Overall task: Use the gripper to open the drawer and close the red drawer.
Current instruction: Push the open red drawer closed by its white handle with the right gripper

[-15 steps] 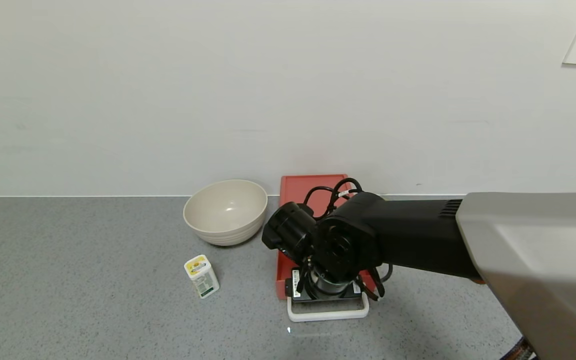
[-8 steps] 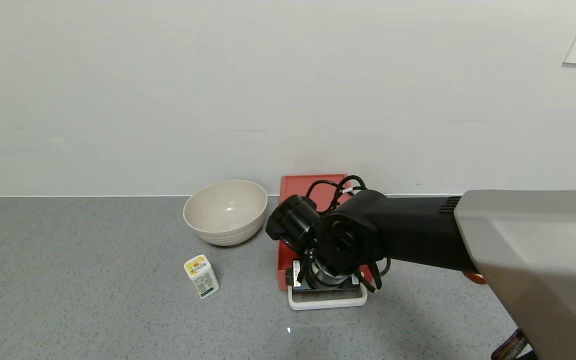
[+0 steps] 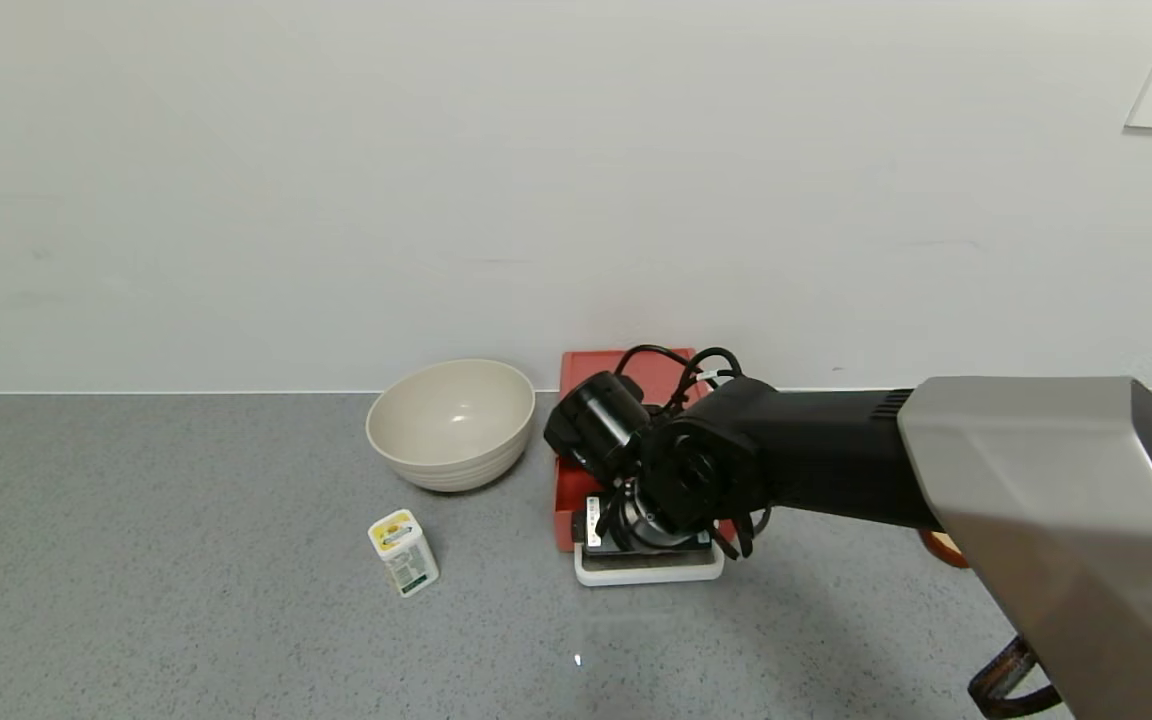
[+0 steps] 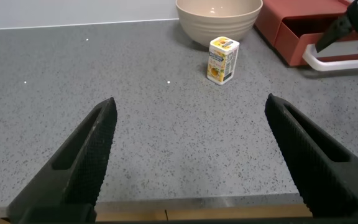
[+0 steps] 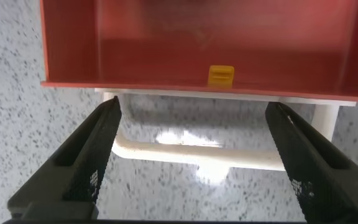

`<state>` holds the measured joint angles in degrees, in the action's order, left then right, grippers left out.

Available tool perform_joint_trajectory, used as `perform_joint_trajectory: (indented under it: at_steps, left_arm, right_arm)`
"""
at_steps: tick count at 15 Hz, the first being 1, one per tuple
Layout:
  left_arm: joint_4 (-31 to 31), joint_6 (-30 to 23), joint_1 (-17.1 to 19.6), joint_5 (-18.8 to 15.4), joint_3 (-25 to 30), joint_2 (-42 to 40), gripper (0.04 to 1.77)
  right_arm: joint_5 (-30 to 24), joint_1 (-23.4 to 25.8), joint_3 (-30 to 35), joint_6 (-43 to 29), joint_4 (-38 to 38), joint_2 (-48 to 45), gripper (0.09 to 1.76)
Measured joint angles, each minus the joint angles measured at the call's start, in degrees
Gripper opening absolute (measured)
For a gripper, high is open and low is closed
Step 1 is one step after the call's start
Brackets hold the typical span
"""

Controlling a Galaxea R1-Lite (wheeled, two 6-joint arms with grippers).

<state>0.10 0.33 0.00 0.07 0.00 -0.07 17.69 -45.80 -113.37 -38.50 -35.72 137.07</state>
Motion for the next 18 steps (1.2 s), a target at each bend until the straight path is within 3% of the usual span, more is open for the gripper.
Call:
perform_joint_trajectory:
  at_steps: [7, 18]
  left_arm:
    - [0.0, 0.0, 0.0, -0.1, 0.0, 0.0, 1.72]
    - [0.1, 0.1, 0.0, 0.0, 0.0, 0.0, 1.72]
  right_arm:
    - [0.0, 2.8, 0.0, 4.7, 8.6, 1.5, 1.71]
    - [0.0, 4.5, 0.0, 10.0, 15.7, 3.4, 1.71]
